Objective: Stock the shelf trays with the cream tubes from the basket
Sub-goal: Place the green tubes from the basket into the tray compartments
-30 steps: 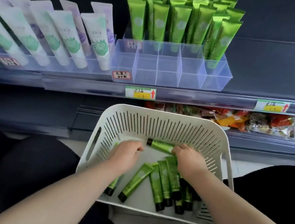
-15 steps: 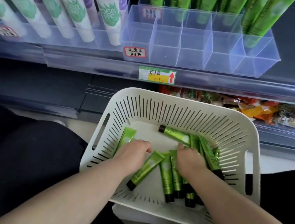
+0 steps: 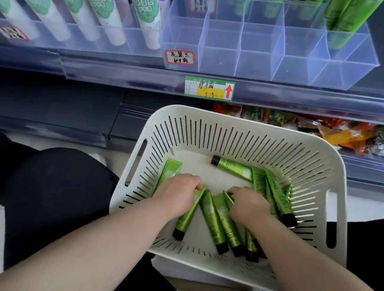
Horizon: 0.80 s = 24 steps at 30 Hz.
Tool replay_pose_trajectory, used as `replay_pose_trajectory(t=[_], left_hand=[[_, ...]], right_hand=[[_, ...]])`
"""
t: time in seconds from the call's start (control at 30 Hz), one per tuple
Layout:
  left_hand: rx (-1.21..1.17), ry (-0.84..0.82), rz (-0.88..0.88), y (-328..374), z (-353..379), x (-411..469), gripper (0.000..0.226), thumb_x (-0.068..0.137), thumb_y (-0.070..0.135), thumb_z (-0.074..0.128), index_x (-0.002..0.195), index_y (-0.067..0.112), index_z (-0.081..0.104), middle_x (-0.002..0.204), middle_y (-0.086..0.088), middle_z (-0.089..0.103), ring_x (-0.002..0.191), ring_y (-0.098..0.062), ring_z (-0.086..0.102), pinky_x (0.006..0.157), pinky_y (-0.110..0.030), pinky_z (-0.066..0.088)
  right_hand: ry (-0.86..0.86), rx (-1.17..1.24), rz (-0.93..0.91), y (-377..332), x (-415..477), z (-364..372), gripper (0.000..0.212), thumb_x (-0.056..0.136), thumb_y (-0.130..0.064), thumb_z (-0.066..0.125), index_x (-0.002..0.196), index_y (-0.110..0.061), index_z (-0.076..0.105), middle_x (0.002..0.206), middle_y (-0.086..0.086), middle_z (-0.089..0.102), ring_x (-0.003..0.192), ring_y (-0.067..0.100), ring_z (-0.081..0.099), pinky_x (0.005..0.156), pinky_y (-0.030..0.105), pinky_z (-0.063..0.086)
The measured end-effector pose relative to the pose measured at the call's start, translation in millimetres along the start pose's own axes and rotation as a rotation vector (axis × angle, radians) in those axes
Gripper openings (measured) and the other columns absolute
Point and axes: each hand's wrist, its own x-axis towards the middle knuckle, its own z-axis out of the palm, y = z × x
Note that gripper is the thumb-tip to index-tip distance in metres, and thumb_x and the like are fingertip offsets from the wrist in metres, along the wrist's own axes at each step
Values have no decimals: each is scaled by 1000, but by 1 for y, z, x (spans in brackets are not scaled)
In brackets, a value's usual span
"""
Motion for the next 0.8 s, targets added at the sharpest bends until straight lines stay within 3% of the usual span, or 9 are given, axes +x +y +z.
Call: replay_pose_trajectory(t=[0.1, 0.23, 0.37, 0.57, 0.7, 0.8], left_hand=[[18, -23, -5, 0, 1, -1, 30, 96, 8, 50, 120, 21, 61, 120, 1, 62, 107, -18, 58, 90, -36, 50], [75, -44, -41, -3, 3, 0, 31, 93, 8, 52, 122, 17, 58, 118, -3, 61, 104, -21, 59, 84, -34, 50], [150, -98, -109, -2, 2, 10, 42, 87, 0, 51, 127, 10, 48, 119, -9, 56, 102, -28, 58, 75, -36, 47], [301, -288, -29, 2, 9, 31, 77, 81, -6, 51, 150, 16, 25, 144, -10, 41, 122, -30, 46, 91, -38, 44], [427, -305, 19, 6, 12, 35, 69, 81, -4, 49, 145, 16, 34, 136, -10, 46, 120, -29, 42, 90, -39, 41], [435, -210, -1, 10, 4, 36, 42, 84, 4, 51, 125, 13, 51, 116, -8, 52, 108, -26, 42, 81, -34, 41]], right_hand=[[36, -11, -2, -3, -1, -2, 36, 88, -23, 50, 123, -26, 52, 110, 2, 55, 95, 22, 58, 66, 29, 48], [120, 90, 38, -3, -2, -6, 28, 91, -25, 47, 117, -13, 49, 98, 3, 57, 87, 23, 59, 58, 29, 42], [268, 305, -1, 0, -3, -13, 30, 91, -21, 47, 117, -8, 40, 68, -3, 49, 58, 18, 49, 44, 28, 29], [300, 394, -165, 5, -12, -21, 47, 84, -12, 45, 128, -26, 36, 63, -3, 56, 52, 19, 53, 39, 29, 35], [296, 296, -204, 7, -14, -21, 35, 90, -21, 45, 124, -29, 42, 69, -5, 58, 60, 17, 56, 45, 29, 40], [310, 300, -215, 5, -14, -21, 24, 96, -34, 44, 118, -27, 48, 77, -3, 63, 67, 20, 58, 51, 29, 41]])
